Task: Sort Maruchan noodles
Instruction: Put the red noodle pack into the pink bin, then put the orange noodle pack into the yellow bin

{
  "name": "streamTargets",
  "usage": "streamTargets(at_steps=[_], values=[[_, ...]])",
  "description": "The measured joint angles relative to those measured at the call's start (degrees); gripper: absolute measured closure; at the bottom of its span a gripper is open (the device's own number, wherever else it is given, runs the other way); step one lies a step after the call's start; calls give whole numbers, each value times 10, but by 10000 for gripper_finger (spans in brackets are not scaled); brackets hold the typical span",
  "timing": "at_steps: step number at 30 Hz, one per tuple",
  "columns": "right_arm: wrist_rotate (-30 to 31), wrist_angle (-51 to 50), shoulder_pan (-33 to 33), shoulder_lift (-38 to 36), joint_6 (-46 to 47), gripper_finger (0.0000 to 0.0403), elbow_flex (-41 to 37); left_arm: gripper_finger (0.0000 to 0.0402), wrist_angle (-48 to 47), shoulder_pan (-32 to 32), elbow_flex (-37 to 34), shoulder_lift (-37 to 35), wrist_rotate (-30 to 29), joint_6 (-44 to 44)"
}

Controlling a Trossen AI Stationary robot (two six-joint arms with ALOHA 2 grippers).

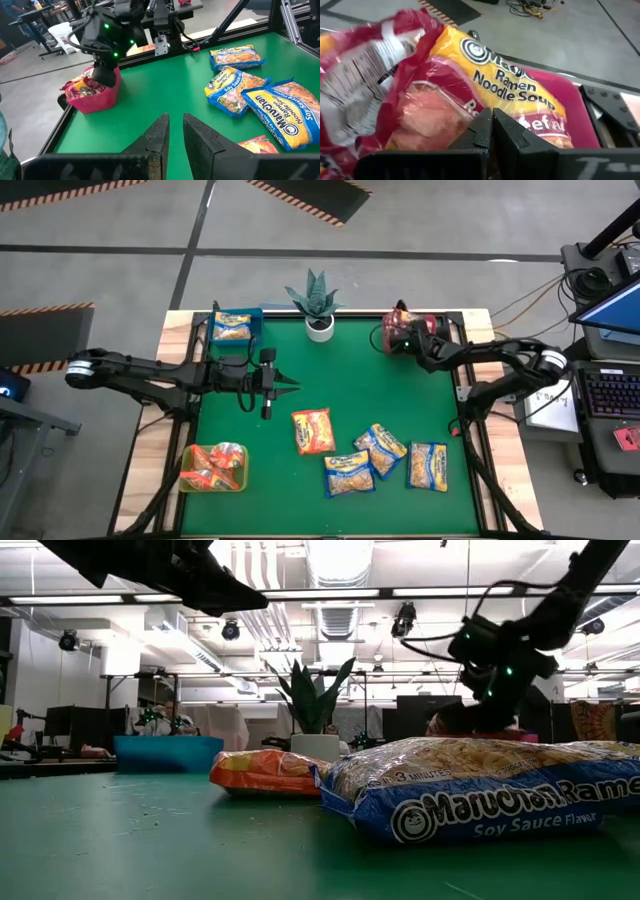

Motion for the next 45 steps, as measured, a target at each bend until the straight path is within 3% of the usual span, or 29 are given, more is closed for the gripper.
streamTargets(at_steps=[5, 11, 15, 27, 30, 34, 41, 45], values=[[-3, 17, 0, 1, -38, 394, -7, 364, 0, 0, 0, 0, 0, -1], [-6, 22, -3, -52, -94, 394, 50, 364, -1, 0, 0, 0, 0, -2], [-10, 44, -5, -44, -115, 394, 67, 364, -1, 0, 0, 0, 0, -2], [-12, 134, -8, 137, -54, 394, 61, 364, -3, 0, 0, 0, 0, -5], [-13, 132, -8, 149, -65, 394, 64, 364, -4, 0, 0, 0, 0, -5], [-17, 101, -1, 88, -86, 394, 62, 364, -4, 0, 0, 0, 0, -16], [-19, -28, 35, -122, -86, 394, 61, 364, -5, 0, 0, 0, 0, -49], [-99, -116, 77, -226, -39, 394, 61, 364, -3, 0, 0, 15, 0, -72]])
